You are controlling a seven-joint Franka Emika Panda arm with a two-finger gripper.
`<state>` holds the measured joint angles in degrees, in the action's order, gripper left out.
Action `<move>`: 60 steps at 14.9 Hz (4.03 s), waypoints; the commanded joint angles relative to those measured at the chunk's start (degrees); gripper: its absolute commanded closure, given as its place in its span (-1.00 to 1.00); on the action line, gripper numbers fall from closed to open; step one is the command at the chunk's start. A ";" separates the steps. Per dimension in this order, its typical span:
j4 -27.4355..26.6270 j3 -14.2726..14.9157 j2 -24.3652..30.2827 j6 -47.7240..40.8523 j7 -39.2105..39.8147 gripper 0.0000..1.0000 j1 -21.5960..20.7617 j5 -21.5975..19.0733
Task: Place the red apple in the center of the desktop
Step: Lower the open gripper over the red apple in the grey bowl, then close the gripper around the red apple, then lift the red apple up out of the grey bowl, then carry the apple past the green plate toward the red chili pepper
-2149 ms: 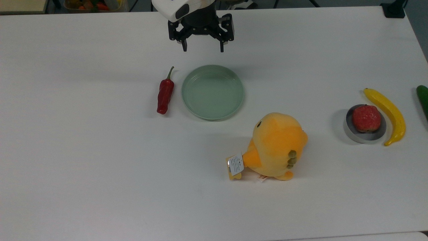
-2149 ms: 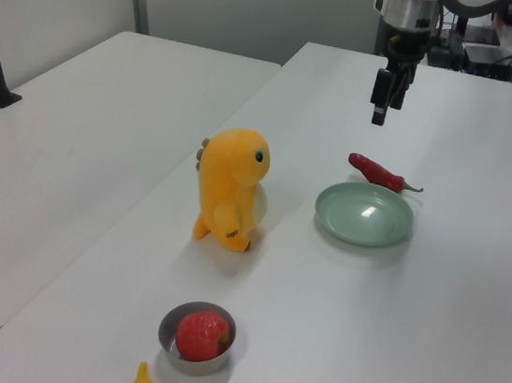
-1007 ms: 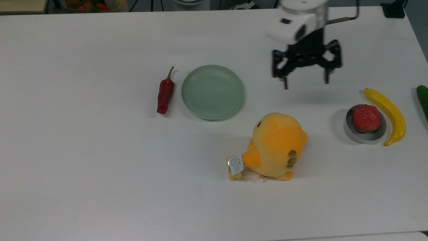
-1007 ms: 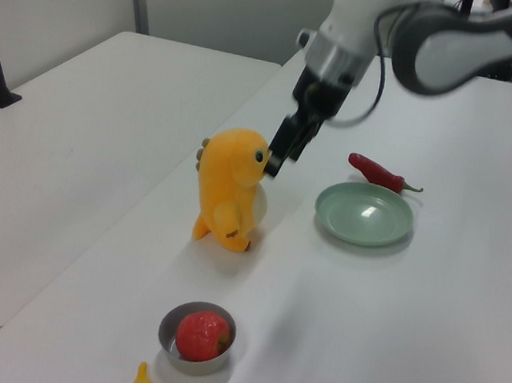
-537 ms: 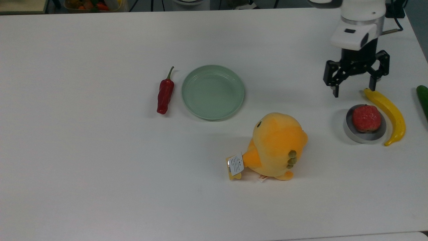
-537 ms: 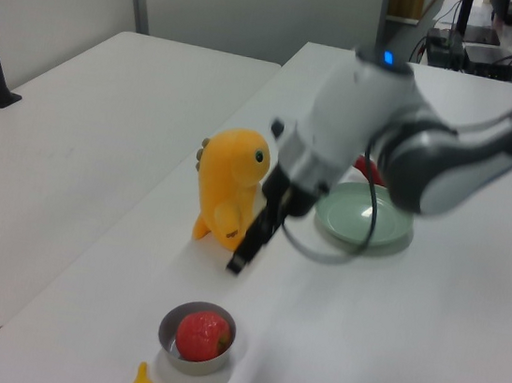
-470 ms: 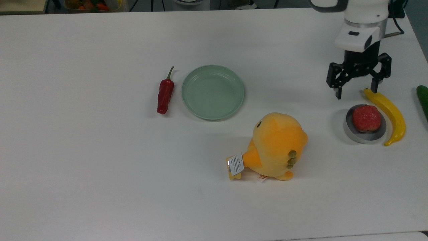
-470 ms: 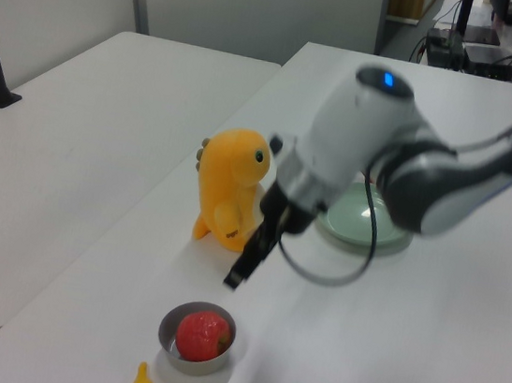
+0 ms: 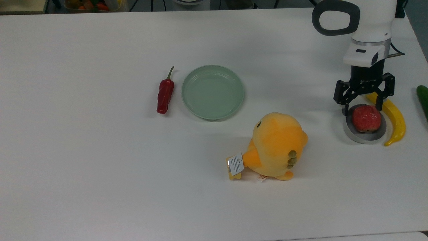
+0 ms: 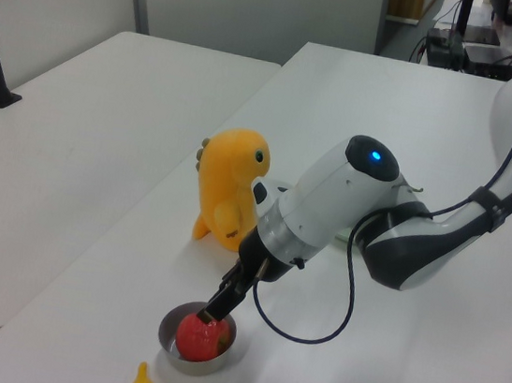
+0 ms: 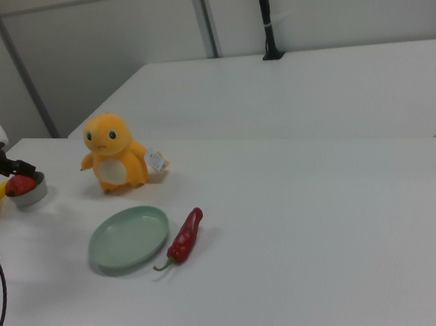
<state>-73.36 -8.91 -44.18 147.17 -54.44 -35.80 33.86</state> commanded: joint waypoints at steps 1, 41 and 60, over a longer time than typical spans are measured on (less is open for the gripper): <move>2.34 1.09 -2.13 1.62 -1.55 -1.00 -1.72 2.16; -16.71 -1.55 28.07 2.33 -0.76 0.70 9.95 1.65; -26.75 18.75 42.69 -27.46 48.44 0.70 20.59 -28.84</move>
<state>-98.14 6.55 -2.27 121.83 -12.62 -16.64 7.68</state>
